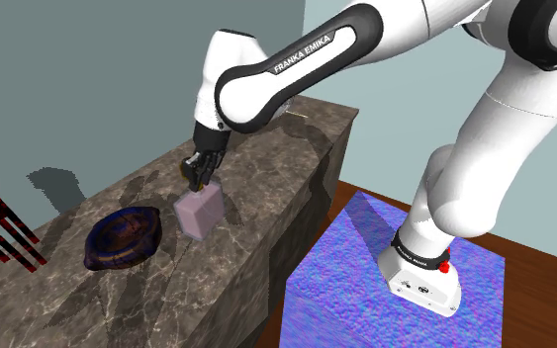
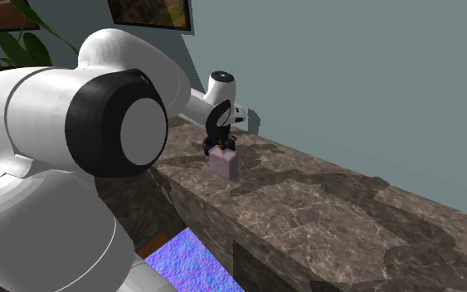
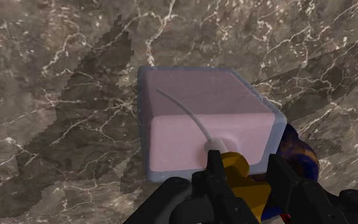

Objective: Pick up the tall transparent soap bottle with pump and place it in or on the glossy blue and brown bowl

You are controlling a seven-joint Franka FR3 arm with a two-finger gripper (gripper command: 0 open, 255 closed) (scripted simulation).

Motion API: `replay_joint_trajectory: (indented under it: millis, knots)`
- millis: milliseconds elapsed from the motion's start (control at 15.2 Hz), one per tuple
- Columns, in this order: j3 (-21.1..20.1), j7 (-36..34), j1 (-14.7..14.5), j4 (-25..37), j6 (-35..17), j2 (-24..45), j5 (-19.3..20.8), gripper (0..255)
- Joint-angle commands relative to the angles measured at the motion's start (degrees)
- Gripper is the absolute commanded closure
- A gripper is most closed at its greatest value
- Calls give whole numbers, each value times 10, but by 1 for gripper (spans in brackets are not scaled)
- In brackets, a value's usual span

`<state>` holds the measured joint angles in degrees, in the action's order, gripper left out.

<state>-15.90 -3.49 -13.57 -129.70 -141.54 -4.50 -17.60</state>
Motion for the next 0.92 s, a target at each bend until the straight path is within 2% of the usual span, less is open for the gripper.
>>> replay_joint_trajectory:
  millis: [0,858]
  knots:
    - [1,-3,1,7,14,-7,2,255]
    - [6,-24,6,71,113,-45,14,255]
